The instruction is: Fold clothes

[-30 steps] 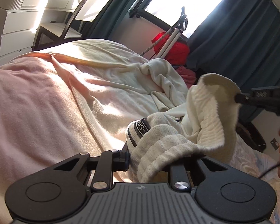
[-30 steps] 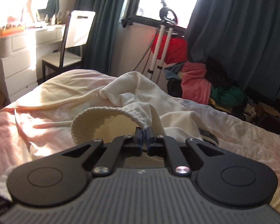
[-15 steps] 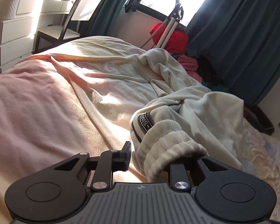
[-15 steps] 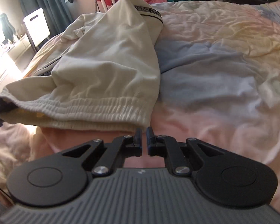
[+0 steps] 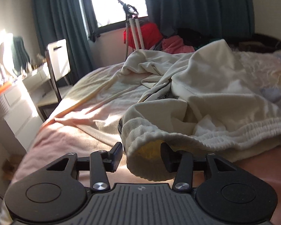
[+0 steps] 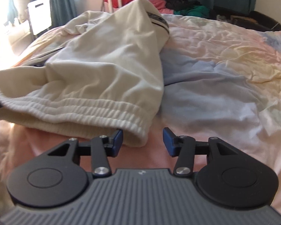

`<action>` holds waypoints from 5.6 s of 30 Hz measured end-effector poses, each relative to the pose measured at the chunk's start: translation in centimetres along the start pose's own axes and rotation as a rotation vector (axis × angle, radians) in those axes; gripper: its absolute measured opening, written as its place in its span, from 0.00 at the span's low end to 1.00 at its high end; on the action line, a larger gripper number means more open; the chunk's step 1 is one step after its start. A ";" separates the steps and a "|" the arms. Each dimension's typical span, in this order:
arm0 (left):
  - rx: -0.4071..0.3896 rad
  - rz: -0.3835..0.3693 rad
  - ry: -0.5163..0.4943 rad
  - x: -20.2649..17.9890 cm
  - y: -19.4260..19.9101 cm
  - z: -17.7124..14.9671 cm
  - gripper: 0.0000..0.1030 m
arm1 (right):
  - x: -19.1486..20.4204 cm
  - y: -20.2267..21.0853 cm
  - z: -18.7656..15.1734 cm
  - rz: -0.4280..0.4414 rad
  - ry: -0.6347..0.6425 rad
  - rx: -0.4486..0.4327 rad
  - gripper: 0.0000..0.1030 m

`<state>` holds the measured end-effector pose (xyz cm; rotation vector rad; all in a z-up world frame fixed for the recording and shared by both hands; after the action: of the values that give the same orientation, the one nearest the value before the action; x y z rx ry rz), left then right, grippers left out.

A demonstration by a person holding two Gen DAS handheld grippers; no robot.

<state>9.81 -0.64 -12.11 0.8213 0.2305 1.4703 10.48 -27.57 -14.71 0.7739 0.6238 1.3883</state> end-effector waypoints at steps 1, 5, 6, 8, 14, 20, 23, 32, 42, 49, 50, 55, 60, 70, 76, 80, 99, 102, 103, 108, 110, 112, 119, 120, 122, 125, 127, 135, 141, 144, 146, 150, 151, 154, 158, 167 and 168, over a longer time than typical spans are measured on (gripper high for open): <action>-0.019 0.034 -0.054 -0.5 0.2 0.1 0.47 | -0.2 -0.5 0.2 0.004 -0.021 0.003 0.48; -0.091 0.147 -0.254 -2.8 0.4 0.2 0.51 | -0.8 -2.1 0.6 0.028 -0.091 0.012 0.46; -0.103 0.168 -0.290 -3.3 0.3 0.2 0.52 | -0.9 -2.1 0.6 0.040 -0.099 0.004 0.38; -0.124 0.208 -0.344 -3.7 0.3 0.2 0.54 | -0.8 -1.5 1.0 0.050 -0.108 -0.040 0.16; -0.182 0.224 -0.335 -3.2 0.6 0.9 0.61 | 0.1 4.2 2.9 -0.014 -0.032 -0.305 0.11; -0.229 0.188 -0.358 -4.5 0.1 1.3 0.40 | 2.6 7.5 2.1 -0.133 0.162 -0.409 0.11; -0.250 0.176 -0.353 -4.8 0.0 1.5 0.24 | 2.6 6.2 1.4 -0.167 0.193 -0.330 0.11; -0.006 0.000 0.216 3.8 -2.4 0.9 0.12 | 0.7 2.6 -0.2 0.001 0.032 -0.036 0.13; 0.208 -0.099 0.329 4.7 -3.5 -2.6 0.26 | 0.4 5.1 -0.1 0.214 0.011 0.016 0.18; 0.132 -0.263 0.430 5.9 1.7 -2.3 0.57 | -2.3 7.6 0.6 0.459 -0.213 -0.017 0.36; 0.106 -0.296 0.456 6.2 2.3 -2.1 0.62 | -2.6 7.5 0.7 0.472 -0.248 -0.026 0.55; 0.028 -0.385 0.600 7.1 2.0 -0.6 0.67 | -3.8 4.2 0.5 0.418 -0.405 0.009 0.72; 0.066 -0.380 0.565 6.0 0.3 -0.4 0.67 | -4.0 0.4 0.8 0.337 -0.442 0.073 0.72; 0.051 -0.335 0.332 2.4 0.6 -0.4 0.73 | -1.2 -1.6 0.7 0.448 -0.354 0.123 0.60; 0.037 -0.429 0.391 2.9 1.2 -0.6 0.73 | -1.3 2.0 1.2 0.295 -0.248 -0.015 0.42; 0.032 -0.499 0.537 4.2 1.0 -0.8 0.76 | -3.0 3.2 0.3 0.202 -0.280 -0.032 0.42; 0.175 -0.604 0.949 5.6 -6.0 -1.6 0.13 | -2.8 1.3 -1.6 0.454 -0.511 0.082 0.43; 0.061 -0.535 0.971 10.8 -5.6 2.1 0.12 | 1.7 2.5 -1.7 0.592 -0.497 0.111 0.43; 0.036 -0.518 0.975 12.7 -5.7 3.3 0.12 | 3.6 2.9 -1.7 0.637 -0.496 0.109 0.43; -0.016 -0.355 0.865 22.8 -7.6 9.1 0.12 | 15.2 3.0 0.4 0.822 -0.487 0.097 0.42; -0.026 -0.282 0.815 26.7 -8.5 11.2 0.12 | 20.2 2.0 1.9 0.885 -0.479 0.109 0.42; -0.039 -0.199 0.772 30.4 -10.0 12.9 0.12 | 24.9 0.7 3.3 0.949 -0.474 0.127 0.41; 0.082 -0.003 0.701 38.8 -22.7 13.5 0.12 | 37.7 -5.9 6.4 1.005 -0.397 0.193 0.41; 0.105 0.002 0.703 39.0 -24.7 12.7 0.12 | 38.7 -6.8 6.4 0.984 -0.379 0.201 0.41; 0.144 0.009 0.708 38.9 -28.5 11.1 0.13 | 39.6 -8.1 6.4 0.957 -0.352 0.216 0.42; 0.167 0.026 0.674 37.9 -31.2 9.5 0.15 | 40.3 -9.1 6.6 0.945 -0.317 0.227 0.42; 0.175 0.038 0.632 37.2 -31.9 8.9 0.19 | 40.5 -8.7 6.8 0.940 -0.281 0.227 0.43; 0.133 0.058 0.563 34.5 -25.1 9.6 0.69 | 39.9 -4.0 6.8 0.888 -0.076 0.220 0.75; 0.024 0.045 0.470 28.3 -15.2 11.6 0.89 | 35.0 3.0 7.4 0.786 0.031 0.069 0.75; -0.024 -0.011 0.440 23.9 -10.1 12.1 0.89 | 31.0 6.5 7.9 0.723 0.074 -0.021 0.74; -0.058 -0.054 0.411 20.4 -6.5 12.0 0.89 | 27.2 8.8 7.9 0.672 0.099 -0.093 0.74; -0.112 -0.156 0.336 13.6 -0.6 11.0 0.90 | 19.1 11.5 7.8 0.512 0.178 -0.250 0.74; -0.126 -0.179 0.318 11.9 0.8 10.7 0.90 | 17.2 11.9 7.7 0.468 0.195 -0.279 0.74; -0.168 -0.217 0.303 7.6 3.7 9.1 0.92 | 11.6 12.4 7.3 0.365 0.183 -0.342 0.74; -0.211 -0.247 0.348 3.6 4.8 6.6 0.93 | 6.1 11.1 7.1 0.312 0.079 -0.377 0.74; -0.158 -0.227 0.403 1.6 0.8 2.7 0.93 | 2.6 7.1 6.4 0.286 -0.037 -0.353 0.74; -0.159 -0.233 0.404 1.6 0.7 2.7 0.93 | 2.7 7.2 6.5 0.293 -0.036 -0.360 0.74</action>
<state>11.10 -0.17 -9.23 0.3492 0.4890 1.4011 11.41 -25.53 -4.90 0.6124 0.2241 1.6920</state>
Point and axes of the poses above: each gripper's, at about its wrist camera, not at the fingertips, and y roughly against the way its jaws point, x to its left, z to its top, the point moved 7 cm from there along -y, roughly the way its jaws point, and after that the axes turned 7 degrees about x, right-handed, at the moved point
